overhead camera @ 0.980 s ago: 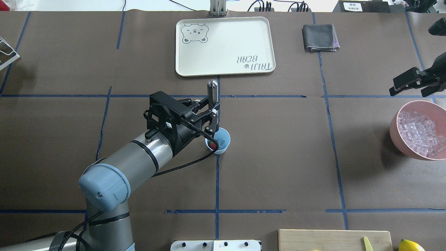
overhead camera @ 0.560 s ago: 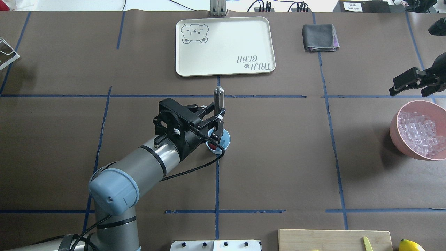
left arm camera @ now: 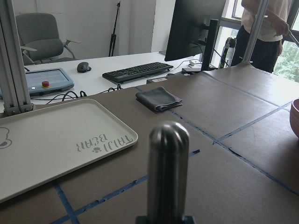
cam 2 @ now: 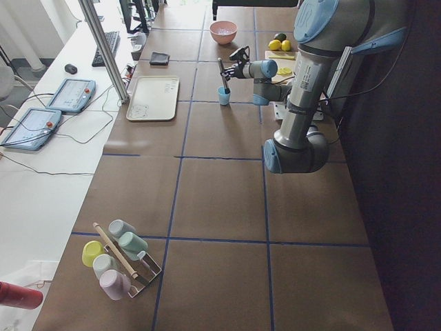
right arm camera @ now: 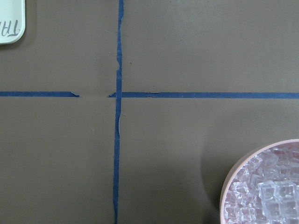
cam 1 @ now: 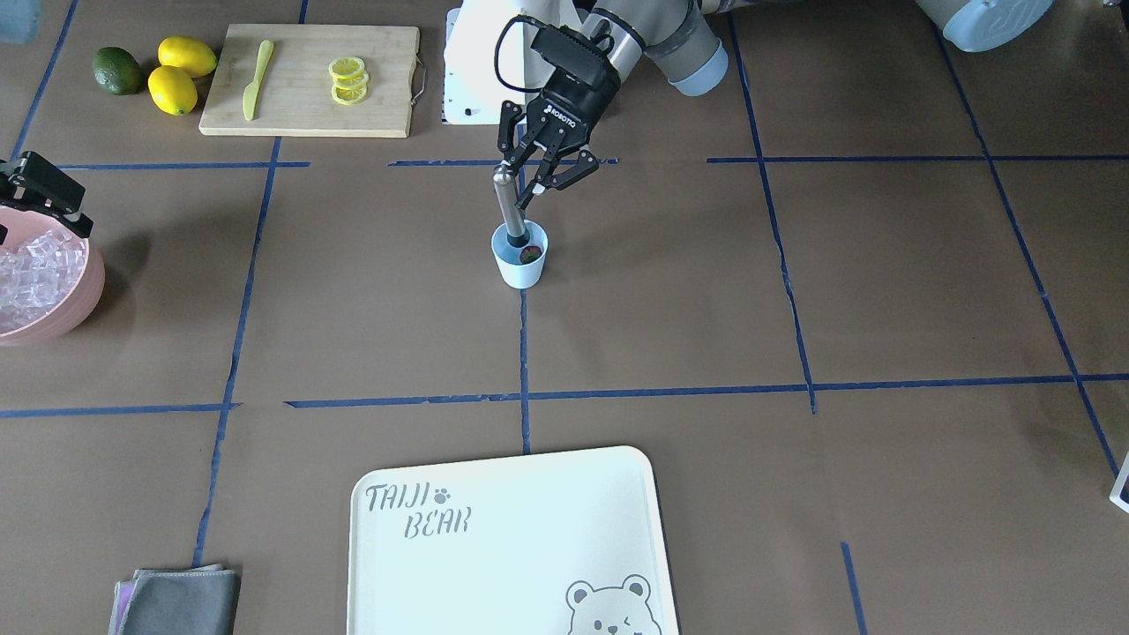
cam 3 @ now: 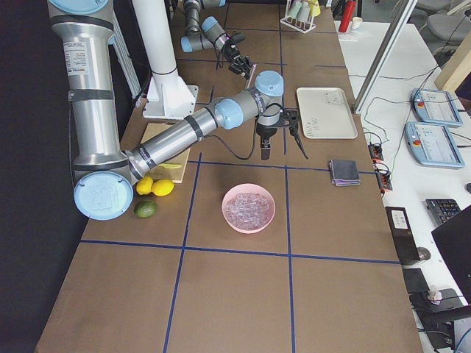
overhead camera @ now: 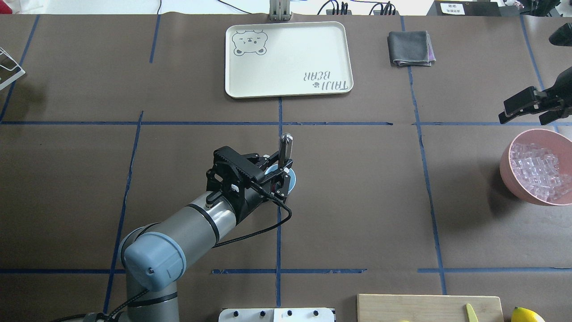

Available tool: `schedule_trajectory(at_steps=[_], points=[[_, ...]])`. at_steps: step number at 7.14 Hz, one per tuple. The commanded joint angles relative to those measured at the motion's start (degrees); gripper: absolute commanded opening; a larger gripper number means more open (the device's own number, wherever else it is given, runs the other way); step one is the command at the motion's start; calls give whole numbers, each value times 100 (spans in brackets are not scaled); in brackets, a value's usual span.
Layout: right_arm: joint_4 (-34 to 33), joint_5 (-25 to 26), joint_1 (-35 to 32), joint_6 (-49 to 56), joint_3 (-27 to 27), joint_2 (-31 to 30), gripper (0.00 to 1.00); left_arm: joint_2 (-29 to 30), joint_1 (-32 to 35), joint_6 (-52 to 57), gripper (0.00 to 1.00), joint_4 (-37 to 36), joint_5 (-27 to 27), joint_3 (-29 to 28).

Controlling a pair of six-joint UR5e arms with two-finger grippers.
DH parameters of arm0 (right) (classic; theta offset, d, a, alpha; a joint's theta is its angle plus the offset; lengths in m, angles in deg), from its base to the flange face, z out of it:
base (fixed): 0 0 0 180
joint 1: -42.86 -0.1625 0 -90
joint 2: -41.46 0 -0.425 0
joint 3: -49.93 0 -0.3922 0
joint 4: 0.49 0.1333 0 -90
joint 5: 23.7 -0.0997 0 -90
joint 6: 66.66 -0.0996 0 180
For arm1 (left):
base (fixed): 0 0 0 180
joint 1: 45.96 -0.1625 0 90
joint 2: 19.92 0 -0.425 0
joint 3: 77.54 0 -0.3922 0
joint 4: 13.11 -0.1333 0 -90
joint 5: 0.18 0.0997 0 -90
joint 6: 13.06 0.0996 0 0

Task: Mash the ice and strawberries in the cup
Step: 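Lower the muddler into the cup and press down on the contents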

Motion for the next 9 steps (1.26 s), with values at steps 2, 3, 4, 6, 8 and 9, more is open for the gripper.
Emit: schedule_trajectory(at_steps=[2,3,4,6,8,9], points=[[0,0,0,0,16,0,99,3,-8,9,0,-9,0,59],[0,0,0,0,16,0,99,21,1,148,0,0,-26,138],[0,0,0,-8,16,0,99,38,18,541,0,-35,-35,434],[0,-9,0,-9,7,-26,99,-23,27,571,0,-255,8,754],[9,-358,-18,-17,-19,-70,99,-23,71,589,0,-237,-17,806],[17,-352,-26,-26,-10,-88,99,-23,149,554,0,-237,-26,920]])
